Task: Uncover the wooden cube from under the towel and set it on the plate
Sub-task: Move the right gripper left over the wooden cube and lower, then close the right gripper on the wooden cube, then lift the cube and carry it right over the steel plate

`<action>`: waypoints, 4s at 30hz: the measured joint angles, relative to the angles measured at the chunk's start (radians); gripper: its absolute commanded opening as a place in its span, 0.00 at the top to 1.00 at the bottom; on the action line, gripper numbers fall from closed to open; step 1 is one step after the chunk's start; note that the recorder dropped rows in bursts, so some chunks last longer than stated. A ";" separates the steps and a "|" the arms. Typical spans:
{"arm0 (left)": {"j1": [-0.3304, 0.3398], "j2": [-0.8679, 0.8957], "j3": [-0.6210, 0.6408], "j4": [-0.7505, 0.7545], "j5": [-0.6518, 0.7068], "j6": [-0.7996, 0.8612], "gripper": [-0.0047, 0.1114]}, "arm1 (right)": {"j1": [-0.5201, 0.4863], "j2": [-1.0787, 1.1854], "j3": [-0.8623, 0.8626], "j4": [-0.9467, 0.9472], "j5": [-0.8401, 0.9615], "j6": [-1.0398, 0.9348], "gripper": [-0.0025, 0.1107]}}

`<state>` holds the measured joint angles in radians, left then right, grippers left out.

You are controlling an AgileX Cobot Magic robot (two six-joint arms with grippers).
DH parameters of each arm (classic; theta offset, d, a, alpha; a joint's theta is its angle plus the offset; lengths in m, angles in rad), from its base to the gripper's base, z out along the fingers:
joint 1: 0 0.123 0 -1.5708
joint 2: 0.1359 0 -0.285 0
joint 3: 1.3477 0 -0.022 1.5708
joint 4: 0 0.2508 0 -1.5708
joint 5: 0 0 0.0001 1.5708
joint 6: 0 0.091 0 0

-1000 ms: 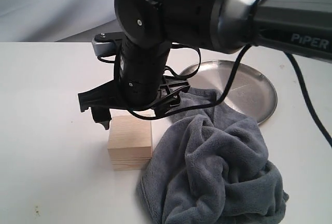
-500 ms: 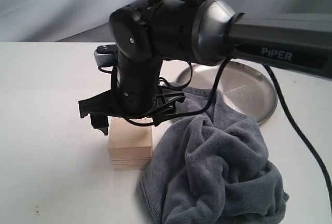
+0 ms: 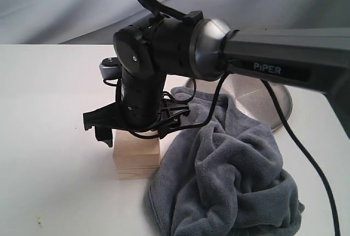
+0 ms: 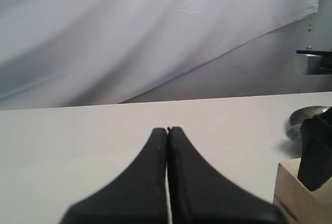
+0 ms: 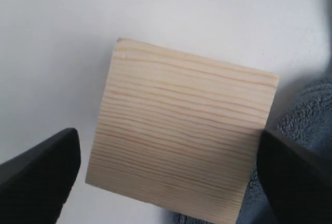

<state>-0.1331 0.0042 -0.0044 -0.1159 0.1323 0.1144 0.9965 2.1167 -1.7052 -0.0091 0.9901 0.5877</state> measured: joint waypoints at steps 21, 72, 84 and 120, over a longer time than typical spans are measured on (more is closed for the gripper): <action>0.000 0.000 0.000 0.000 0.000 0.000 0.96 | 0.000 0.089 -0.001 -0.002 -0.049 0.025 0.24; 0.000 0.000 0.000 0.000 0.000 0.000 0.96 | -0.004 -0.109 -0.001 -0.210 0.106 -0.002 0.98; 0.000 0.000 0.000 0.000 0.000 0.000 0.96 | -0.151 -0.194 -0.001 -0.148 0.140 -0.078 0.98; 0.000 0.000 0.000 0.000 0.000 0.000 0.96 | -0.507 -0.140 -0.001 -0.151 0.037 -0.193 0.98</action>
<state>-0.1331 0.0042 -0.0044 -0.1159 0.1323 0.1144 0.4900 1.9767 -1.7063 -0.1598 1.0272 0.3947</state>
